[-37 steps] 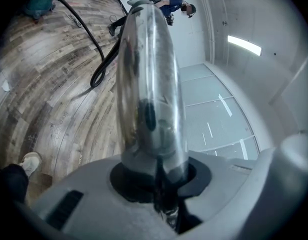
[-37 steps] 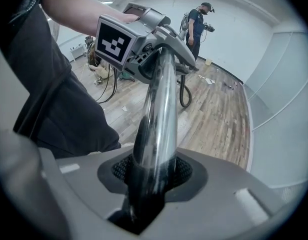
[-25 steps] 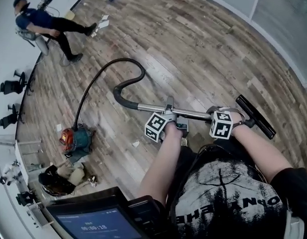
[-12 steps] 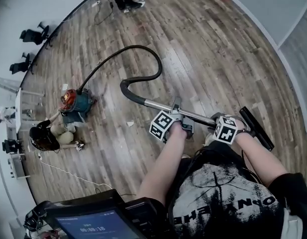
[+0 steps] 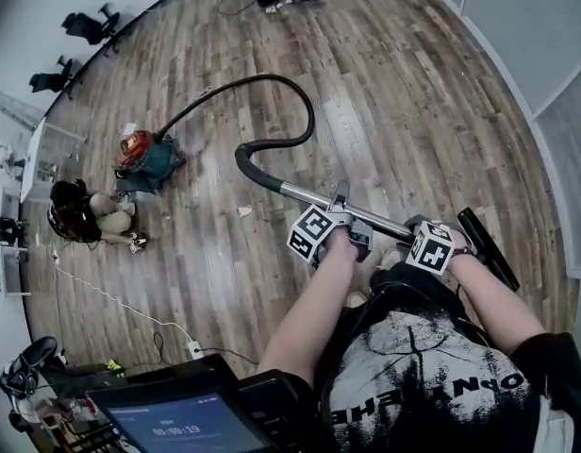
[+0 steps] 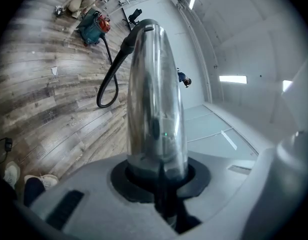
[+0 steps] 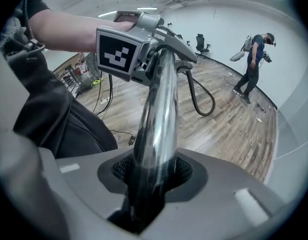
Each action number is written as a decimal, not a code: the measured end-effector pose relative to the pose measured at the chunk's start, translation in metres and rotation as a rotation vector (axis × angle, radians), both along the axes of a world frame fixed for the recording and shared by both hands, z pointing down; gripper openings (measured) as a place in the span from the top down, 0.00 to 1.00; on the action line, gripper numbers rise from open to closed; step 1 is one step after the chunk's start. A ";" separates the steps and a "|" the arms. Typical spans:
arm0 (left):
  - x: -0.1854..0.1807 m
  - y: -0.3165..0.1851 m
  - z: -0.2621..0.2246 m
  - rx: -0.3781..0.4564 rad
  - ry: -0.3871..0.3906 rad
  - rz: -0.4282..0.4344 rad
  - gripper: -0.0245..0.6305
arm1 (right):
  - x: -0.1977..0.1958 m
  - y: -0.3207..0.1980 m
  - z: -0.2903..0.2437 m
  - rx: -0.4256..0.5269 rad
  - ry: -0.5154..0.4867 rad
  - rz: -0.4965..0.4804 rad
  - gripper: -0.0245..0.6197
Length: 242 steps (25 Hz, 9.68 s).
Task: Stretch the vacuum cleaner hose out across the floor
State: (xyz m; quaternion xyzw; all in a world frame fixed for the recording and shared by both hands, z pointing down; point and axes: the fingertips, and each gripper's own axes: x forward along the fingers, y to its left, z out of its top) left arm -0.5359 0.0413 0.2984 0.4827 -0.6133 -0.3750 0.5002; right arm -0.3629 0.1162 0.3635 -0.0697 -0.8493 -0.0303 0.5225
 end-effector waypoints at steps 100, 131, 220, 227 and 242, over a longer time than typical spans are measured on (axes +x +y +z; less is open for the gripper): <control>0.664 -0.002 0.143 -0.170 0.190 0.266 0.88 | 0.647 0.037 0.095 -0.153 0.162 0.203 0.74; 0.827 -0.038 0.143 -0.193 0.111 0.116 0.88 | 0.823 -0.020 0.111 -0.175 0.083 0.055 0.74; 1.091 -0.047 0.244 -0.127 -0.478 0.710 0.96 | 1.088 -0.107 0.342 -0.177 0.273 0.054 0.75; 1.100 -0.075 0.322 -0.063 -0.675 0.794 0.96 | 1.116 -0.119 0.475 -0.169 0.238 0.100 0.75; 1.124 -0.079 0.442 0.007 -0.797 0.779 0.96 | 1.183 -0.113 0.704 -0.040 0.070 0.031 0.74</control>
